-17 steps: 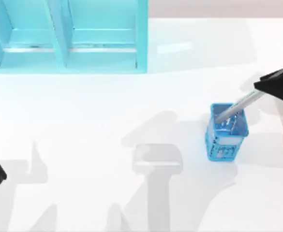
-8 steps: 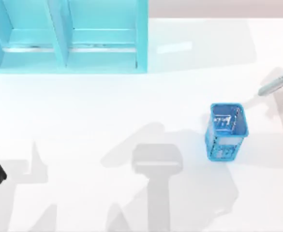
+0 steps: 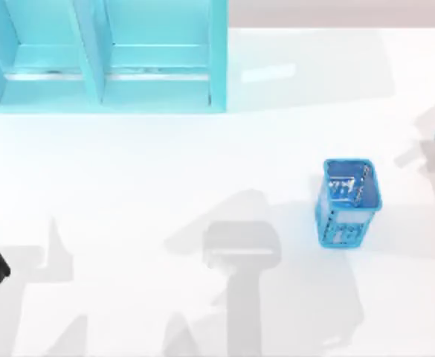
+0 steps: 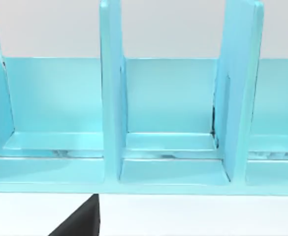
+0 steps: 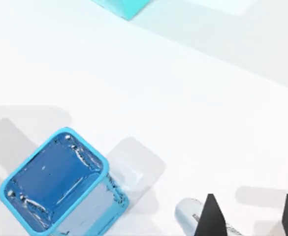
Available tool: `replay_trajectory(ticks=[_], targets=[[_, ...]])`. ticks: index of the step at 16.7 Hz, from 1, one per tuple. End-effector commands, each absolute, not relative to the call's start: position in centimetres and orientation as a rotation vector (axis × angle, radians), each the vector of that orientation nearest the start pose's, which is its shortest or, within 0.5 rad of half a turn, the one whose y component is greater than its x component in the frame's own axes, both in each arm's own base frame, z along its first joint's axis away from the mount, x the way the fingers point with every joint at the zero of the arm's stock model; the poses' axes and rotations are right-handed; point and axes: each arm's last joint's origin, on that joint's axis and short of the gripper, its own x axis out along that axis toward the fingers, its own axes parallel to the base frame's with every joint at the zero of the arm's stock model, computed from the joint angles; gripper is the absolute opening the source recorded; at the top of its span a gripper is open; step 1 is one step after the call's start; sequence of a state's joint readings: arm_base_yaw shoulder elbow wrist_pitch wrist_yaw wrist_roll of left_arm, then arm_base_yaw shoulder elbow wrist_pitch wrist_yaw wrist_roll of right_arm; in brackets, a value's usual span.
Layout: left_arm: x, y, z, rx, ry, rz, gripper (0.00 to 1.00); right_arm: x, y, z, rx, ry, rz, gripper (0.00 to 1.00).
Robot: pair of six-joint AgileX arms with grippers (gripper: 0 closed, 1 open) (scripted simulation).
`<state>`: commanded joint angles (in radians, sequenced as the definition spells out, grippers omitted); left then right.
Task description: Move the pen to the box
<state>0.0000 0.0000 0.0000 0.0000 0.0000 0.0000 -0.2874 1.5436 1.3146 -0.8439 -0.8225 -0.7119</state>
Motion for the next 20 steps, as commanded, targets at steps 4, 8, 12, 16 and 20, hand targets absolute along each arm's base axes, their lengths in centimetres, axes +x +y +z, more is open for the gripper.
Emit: replay_trajectory(ticks=[4, 8, 12, 16, 20], targets=[[10.6, -0.1, 16.0, 0.0, 0.0, 0.0, 1.0, 28.8, -9.2, 31.4, -0.122, 0.881, 0.51, 0.0], [10.6, -0.1, 16.0, 0.0, 0.0, 0.0, 1.0, 26.1, -11.1, 34.2, -0.163, 1.04, 0.293, 0.0], [10.6, -0.1, 16.0, 0.0, 0.0, 0.0, 1.0, 25.0, -11.5, 35.4, -0.175, 1.071, 0.226, 0.0], [10.6, -0.1, 16.0, 0.0, 0.0, 0.0, 1.0, 25.3, -11.4, 35.1, -0.174, 1.074, 0.236, 0.0], [10.6, -0.1, 16.0, 0.0, 0.0, 0.0, 1.0, 25.9, -11.4, 32.5, -0.167, 1.074, 0.237, 0.0]])
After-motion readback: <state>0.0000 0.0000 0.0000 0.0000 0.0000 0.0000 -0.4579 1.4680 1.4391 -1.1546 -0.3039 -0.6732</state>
